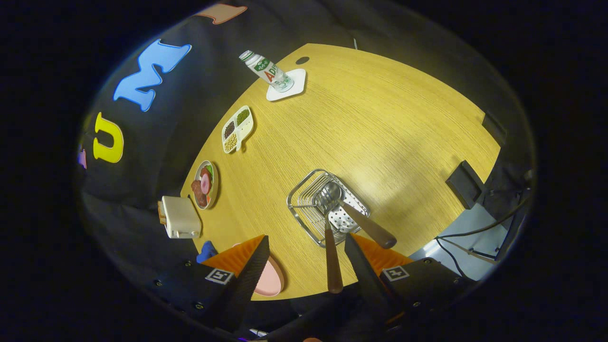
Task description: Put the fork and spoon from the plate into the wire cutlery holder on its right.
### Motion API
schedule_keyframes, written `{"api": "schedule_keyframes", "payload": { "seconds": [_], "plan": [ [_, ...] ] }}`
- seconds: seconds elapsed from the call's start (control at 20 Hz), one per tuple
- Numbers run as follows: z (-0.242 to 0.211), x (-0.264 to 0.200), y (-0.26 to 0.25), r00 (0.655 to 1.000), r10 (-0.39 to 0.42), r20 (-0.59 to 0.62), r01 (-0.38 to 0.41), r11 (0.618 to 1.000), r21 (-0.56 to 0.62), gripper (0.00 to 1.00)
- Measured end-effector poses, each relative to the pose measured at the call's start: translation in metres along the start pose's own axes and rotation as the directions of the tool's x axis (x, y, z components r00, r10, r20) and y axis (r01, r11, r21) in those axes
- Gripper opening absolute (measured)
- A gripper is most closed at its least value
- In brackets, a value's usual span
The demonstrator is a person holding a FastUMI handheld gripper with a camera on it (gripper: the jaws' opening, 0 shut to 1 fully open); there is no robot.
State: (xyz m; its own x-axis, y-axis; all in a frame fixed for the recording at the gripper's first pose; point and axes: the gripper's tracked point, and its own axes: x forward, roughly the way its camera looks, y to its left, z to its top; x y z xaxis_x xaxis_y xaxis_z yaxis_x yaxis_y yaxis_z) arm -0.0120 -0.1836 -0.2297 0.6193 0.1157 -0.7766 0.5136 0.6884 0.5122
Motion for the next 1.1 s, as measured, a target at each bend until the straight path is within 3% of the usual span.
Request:
{"api": "schedule_keyframes", "payload": {
  "seconds": [0.4,0.75,0.9,1.1],
  "plan": [
    [0.016,-0.001,0.011,0.998,-0.009,0.064,0.015,0.996,-0.090,0.98],
    [0.054,-0.018,0.029,0.970,-0.008,0.243,0.063,0.974,-0.218,0.98],
    [0.079,-0.036,0.042,0.924,0.010,0.382,0.104,0.955,-0.277,0.98],
    [0.113,-0.075,0.060,0.817,0.035,0.575,0.200,0.919,-0.340,0.98]
  ]
}}
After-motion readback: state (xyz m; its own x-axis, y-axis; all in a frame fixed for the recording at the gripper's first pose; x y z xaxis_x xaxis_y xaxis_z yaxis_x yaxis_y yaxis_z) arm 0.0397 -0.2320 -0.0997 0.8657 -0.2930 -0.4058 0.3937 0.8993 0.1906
